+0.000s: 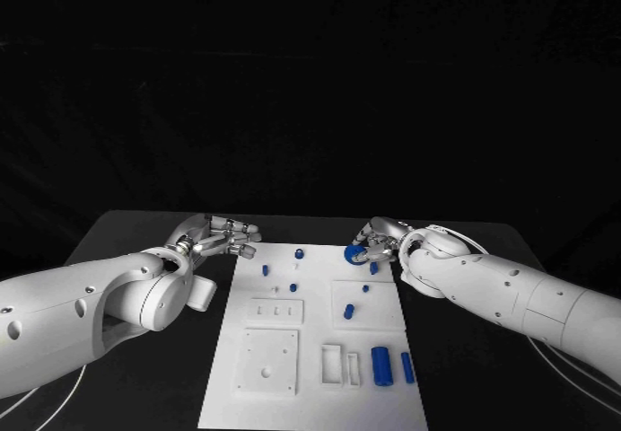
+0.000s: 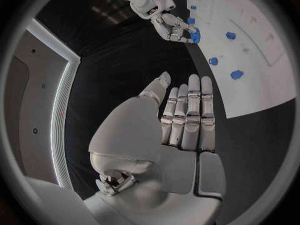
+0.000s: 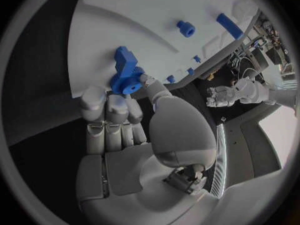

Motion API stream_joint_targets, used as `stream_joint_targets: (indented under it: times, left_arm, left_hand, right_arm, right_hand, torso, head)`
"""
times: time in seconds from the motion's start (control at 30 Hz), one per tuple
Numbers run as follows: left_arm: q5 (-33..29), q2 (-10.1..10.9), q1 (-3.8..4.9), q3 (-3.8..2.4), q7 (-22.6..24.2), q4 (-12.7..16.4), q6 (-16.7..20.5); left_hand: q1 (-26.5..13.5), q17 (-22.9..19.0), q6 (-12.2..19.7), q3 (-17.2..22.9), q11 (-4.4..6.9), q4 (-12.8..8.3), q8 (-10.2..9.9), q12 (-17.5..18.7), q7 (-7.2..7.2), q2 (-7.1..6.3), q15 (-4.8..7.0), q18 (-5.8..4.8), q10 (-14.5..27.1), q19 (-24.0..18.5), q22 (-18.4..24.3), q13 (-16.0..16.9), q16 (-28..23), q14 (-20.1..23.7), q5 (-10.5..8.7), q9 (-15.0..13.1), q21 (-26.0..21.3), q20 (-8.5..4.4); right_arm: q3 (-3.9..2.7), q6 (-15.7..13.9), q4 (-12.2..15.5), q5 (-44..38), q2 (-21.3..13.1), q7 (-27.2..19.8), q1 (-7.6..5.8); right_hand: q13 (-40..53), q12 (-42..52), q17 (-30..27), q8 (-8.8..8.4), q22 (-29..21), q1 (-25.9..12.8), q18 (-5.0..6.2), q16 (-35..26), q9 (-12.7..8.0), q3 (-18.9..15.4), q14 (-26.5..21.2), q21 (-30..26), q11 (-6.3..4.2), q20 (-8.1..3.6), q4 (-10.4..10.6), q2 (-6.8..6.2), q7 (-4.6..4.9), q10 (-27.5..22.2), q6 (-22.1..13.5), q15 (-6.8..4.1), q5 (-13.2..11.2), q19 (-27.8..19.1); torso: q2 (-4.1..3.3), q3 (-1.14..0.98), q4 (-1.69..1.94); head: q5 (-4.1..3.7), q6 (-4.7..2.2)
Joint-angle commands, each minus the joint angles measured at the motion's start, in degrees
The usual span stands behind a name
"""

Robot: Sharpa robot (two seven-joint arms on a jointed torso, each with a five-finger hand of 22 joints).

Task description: Assemble the parts on the task board

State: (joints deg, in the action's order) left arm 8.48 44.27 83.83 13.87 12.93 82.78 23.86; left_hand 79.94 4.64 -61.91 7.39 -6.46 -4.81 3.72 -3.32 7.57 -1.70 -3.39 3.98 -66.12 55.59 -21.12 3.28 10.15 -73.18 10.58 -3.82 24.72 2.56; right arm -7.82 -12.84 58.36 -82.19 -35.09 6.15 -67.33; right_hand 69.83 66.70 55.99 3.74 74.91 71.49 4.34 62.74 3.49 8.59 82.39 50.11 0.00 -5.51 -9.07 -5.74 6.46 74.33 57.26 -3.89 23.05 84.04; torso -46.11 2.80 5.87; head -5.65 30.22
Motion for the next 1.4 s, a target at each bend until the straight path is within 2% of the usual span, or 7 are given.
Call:
stream_joint_targets:
  times: [0.03, 0.3, 0.47, 0.53, 0.7, 0.9, 1.4]
  left_arm:
    - [0.2, -0.1, 0.05, -0.04, 0.1, 0.1, -1.0]
    - [0.3, 0.0, 0.05, -0.04, -0.1, 0.1, -1.0]
    - [0.4, 0.1, 0.05, -0.04, -0.2, 0.1, -1.1]
    - [0.4, 0.2, 0.05, -0.04, -0.3, 0.2, -1.1]
    - [0.6, 0.3, 0.05, -0.03, -0.5, 0.3, -1.1]
    - [0.6, 0.4, 0.05, -0.03, -0.5, 0.4, -1.1]
    - [0.6, 0.4, 0.05, -0.03, -0.5, 0.3, -1.0]
  left_hand:
    - [0.2, -0.1, 0.5, -0.2, 0.05, -0.3, -0.1, 0.0, 0.06, 0.1, -0.16, 0.13, 0.3, 0.1, -0.4, 0.1, -0.1, 0.1, -0.16, 0.0, -0.1, -0.11]
    - [0.2, -0.1, 0.5, -0.2, 0.05, -0.3, -0.1, 0.0, 0.06, 0.1, -0.16, 0.13, 0.3, 0.1, -0.4, 0.1, -0.1, 0.1, -0.16, 0.0, -0.1, -0.11]
    - [0.2, -0.1, 0.5, -0.1, 0.04, -0.4, -0.1, 0.0, 0.07, 0.08, -0.17, 0.13, 0.4, 0.1, -0.5, 0.1, -0.1, 0.2, -0.16, 0.0, -0.1, -0.1]
    - [0.2, -0.1, 0.5, -0.1, 0.04, -0.4, -0.1, 0.0, 0.07, 0.08, -0.17, 0.13, 0.4, 0.1, -0.5, 0.1, -0.1, 0.2, -0.16, 0.0, -0.1, -0.1]
    - [0.2, -0.1, 0.5, -0.1, 0.04, -0.4, -0.1, 0.0, 0.07, 0.08, -0.17, 0.13, 0.4, 0.1, -0.5, 0.1, -0.1, 0.2, -0.16, 0.0, -0.1, -0.1]
    - [0.2, -0.1, 0.5, -0.1, 0.04, -0.4, -0.1, 0.0, 0.07, 0.08, -0.17, 0.13, 0.4, 0.1, -0.5, 0.1, -0.1, 0.2, -0.16, 0.0, -0.1, -0.1]
    - [0.3, -0.1, 0.5, -0.2, -0.01, -0.5, -0.1, 0.0, 0.1, 0.07, -0.19, 0.16, 0.5, 0.0, -0.6, 0.1, -0.1, 0.2, -0.14, 0.0, -0.1, -0.08]
  right_arm:
    - [0.18, 2.7, -0.3, -1.1, 0.1, 0.8, 0.4]
    - [0.19, 3.3, -0.2, -1.3, -0.3, 0.9, 0.52]
    - [0.2, 3.7, 0.4, -1.8, -0.5, 0.8, 0.59]
    - [0.2, 3.7, 0.6, -2.1, -0.5, 0.7, 0.61]
    - [0.21, 2.7, 1.0, -3.6, -0.5, 0.9, 0.64]
    - [0.21, -0.3, 2.1, -7.1, -0.5, 1.1, 0.65]
    - [0.2, -5.9, 6.6, -12.5, -0.7, 2.5, 0.61]
  right_hand:
    - [0.0, -0.2, 0.0, -0.2, 6.0, -0.1, 0.91, 0.0, 0.1, 0.5, 0.1, 0.2, 0.25, 0.46, 0.1, 0.46, 0.14, 0.2, 0.4, -0.03, -0.5, 2.4]
    - [0.3, -0.1, 0.0, -0.24, 6.1, -1.6, 0.68, -0.2, 0.1, 12.5, 0.1, 0.5, -0.06, 0.18, -3.1, -0.27, -0.07, 0.2, 2.3, -0.27, -2.9, 2.3]
    - [0.4, -0.2, 0.0, -0.2, 6.1, -2.3, 0.64, -0.3, 0.1, 18.5, 0.0, 0.6, -0.2, 0.0, -5.2, -0.55, 0.04, 0.0, 2.7, -0.46, 4.5, 2.2]
    - [0.4, -0.1, 0.1, -0.23, 6.1, -3.0, 0.61, -0.3, 0.1, 20.4, 0.0, 0.9, -0.31, -0.07, -5.8, -0.79, 0.08, 0.1, 2.8, -0.46, 5.6, 2.1]
    - [0.5, 0.0, 0.2, -0.19, 6.1, -3.2, 0.56, -0.4, 0.1, 20.6, 0.0, 1.3, -0.36, -0.12, -5.9, -0.79, -0.15, 0.2, 3.6, -0.56, 4.9, 2.1]
    - [0.8, 0.2, 0.3, -0.24, 6.2, -2.6, 0.4, -0.4, 0.1, 17.0, 0.2, 1.8, -0.63, -0.21, -4.8, -0.82, -0.67, 0.6, 5.0, -0.7, 1.4, 2.2]
    - [0.9, 0.3, 0.4, -0.19, 6.5, -2.2, 0.06, -0.4, 0.1, 16.2, 0.2, 3.1, -0.91, -0.48, -3.3, -1.39, -1.21, 0.9, 6.8, -0.93, 0.6, 2.5]
  torso:
    - [0.02, 0.01, 0.01]
    - [0.04, 0.0, 0.0]
    - [0.05, -0.06, -0.04]
    - [0.03, -0.06, -0.05]
    - [0.07, -0.03, -0.01]
    - [0.06, -0.06, -0.05]
    - [0.12, 0.0, 0.02]
  head:
    - [0.0, 0.05]
    - [0.28, 0.27]
    - [0.3, 0.32]
    - [0.32, 0.3]
    - [0.29, 0.21]
    - [0.49, 0.07]
    - [0.83, -0.02]
